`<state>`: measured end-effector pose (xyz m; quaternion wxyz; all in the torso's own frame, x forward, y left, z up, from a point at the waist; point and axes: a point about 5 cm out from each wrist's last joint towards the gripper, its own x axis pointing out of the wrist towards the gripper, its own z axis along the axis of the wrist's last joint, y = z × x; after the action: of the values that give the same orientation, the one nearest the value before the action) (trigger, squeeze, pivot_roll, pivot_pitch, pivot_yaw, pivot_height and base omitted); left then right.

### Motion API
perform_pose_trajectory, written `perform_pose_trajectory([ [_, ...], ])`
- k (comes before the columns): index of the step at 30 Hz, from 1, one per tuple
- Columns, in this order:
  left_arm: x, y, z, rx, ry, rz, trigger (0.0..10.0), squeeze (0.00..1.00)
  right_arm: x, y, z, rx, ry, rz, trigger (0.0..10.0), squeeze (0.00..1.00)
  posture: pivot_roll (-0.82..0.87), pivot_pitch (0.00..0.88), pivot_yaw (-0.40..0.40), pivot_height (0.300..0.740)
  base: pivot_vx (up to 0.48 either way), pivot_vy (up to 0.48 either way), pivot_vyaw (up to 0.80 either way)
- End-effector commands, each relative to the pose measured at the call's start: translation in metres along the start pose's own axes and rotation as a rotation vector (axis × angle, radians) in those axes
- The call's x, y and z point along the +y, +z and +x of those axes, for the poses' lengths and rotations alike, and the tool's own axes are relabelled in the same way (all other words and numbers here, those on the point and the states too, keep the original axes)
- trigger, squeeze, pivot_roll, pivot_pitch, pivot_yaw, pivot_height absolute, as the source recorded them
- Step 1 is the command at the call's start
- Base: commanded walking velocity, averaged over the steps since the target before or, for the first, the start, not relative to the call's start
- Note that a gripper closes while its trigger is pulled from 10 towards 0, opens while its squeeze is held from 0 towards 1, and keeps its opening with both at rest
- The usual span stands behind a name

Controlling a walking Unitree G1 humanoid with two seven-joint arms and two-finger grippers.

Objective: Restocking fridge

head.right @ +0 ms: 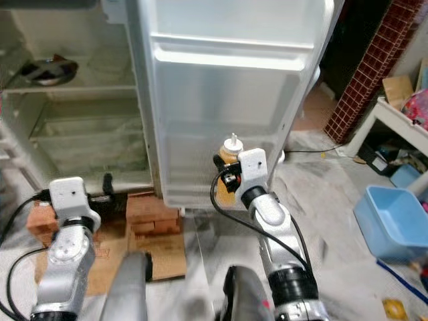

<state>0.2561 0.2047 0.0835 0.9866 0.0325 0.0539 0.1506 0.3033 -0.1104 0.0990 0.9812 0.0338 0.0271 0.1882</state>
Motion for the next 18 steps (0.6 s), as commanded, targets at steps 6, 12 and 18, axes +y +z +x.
perform_pose_trajectory([
  [6,-0.004,0.017,0.002,-0.023,-0.006,-0.034,10.0,0.0,0.008,0.014,0.012,-0.06,-0.006,0.045,10.0,0.0,0.14,0.0,-0.088,0.61,0.0,0.0,0.0],
  [12,-0.008,0.014,0.0,-0.01,-0.03,-0.021,10.0,0.0,0.011,0.01,0.012,-0.051,0.01,0.056,10.0,0.0,0.13,0.0,-0.086,0.61,0.106,0.261,0.0],
  [18,-0.016,0.015,0.002,0.003,-0.049,-0.033,10.0,0.0,0.01,0.021,0.012,-0.078,0.025,0.045,10.0,0.0,0.1,0.0,-0.098,0.61,0.321,0.357,0.0],
])
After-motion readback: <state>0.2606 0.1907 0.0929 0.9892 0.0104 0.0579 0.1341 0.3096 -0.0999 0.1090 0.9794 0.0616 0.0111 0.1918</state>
